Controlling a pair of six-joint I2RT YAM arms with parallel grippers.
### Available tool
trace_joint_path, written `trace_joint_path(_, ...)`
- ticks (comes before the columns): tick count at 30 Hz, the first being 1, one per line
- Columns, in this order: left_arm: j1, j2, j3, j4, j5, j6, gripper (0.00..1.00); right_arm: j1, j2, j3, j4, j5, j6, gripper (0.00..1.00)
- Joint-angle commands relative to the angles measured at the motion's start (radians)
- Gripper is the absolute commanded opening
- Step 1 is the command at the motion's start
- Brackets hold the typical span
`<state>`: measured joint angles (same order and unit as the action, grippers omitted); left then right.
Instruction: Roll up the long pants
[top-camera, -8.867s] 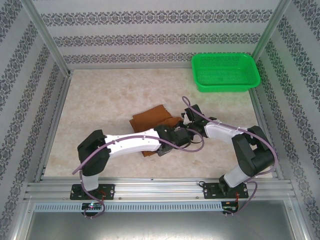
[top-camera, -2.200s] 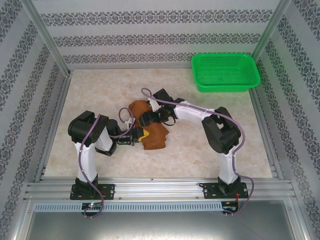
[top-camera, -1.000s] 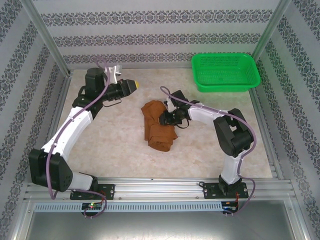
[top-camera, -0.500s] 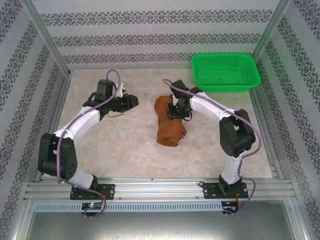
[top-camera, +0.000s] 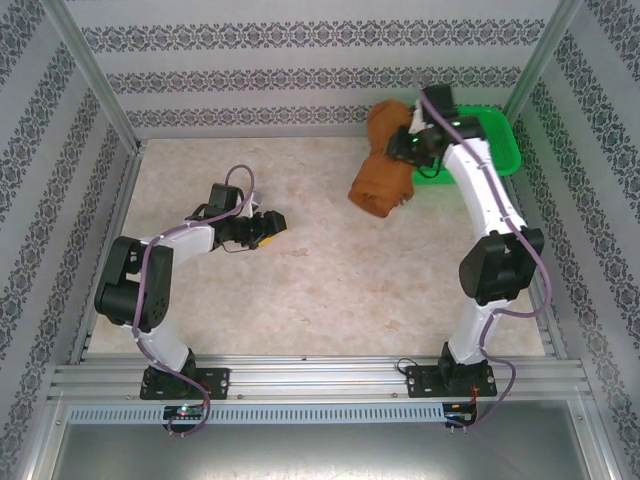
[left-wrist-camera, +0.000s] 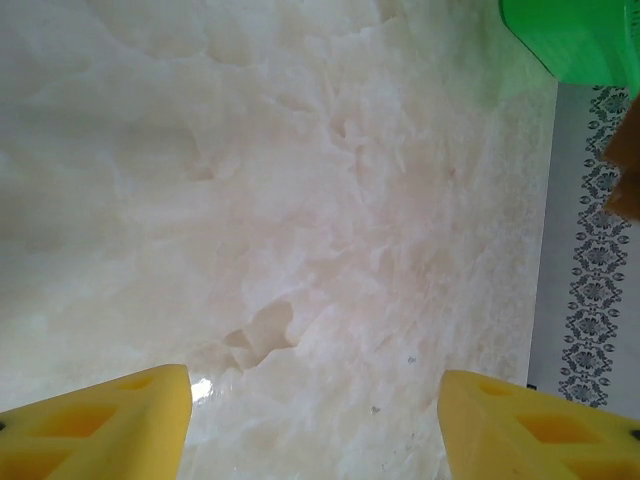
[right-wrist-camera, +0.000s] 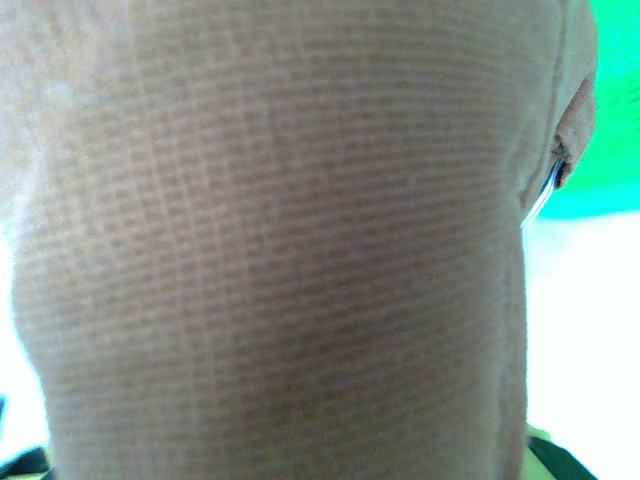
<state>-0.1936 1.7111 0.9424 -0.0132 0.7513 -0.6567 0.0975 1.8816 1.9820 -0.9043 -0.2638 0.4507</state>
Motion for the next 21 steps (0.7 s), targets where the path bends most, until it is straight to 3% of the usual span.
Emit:
trace_joint_path(1,0.003,0.025,0.020,0.072,0.025,-0.017,0.64,-0.090,0.034,0.092,0.150,-0.196,0.123,0.00)
trace_joint_path(4,0.004,0.057,0.043,0.076,0.030,-0.024,0.61,-0.155,0.078,0.138,0.282,-0.288,0.244,0.00)
trace_joint_path(12,0.001,0.135,0.095,0.092,0.031,-0.042,0.58,-0.217,0.162,0.126,0.620,-0.211,0.421,0.00)
trace_joint_path(21,-0.006,0.249,0.165,0.118,0.059,-0.083,0.55,-0.274,0.342,0.087,0.918,0.035,0.527,0.00)
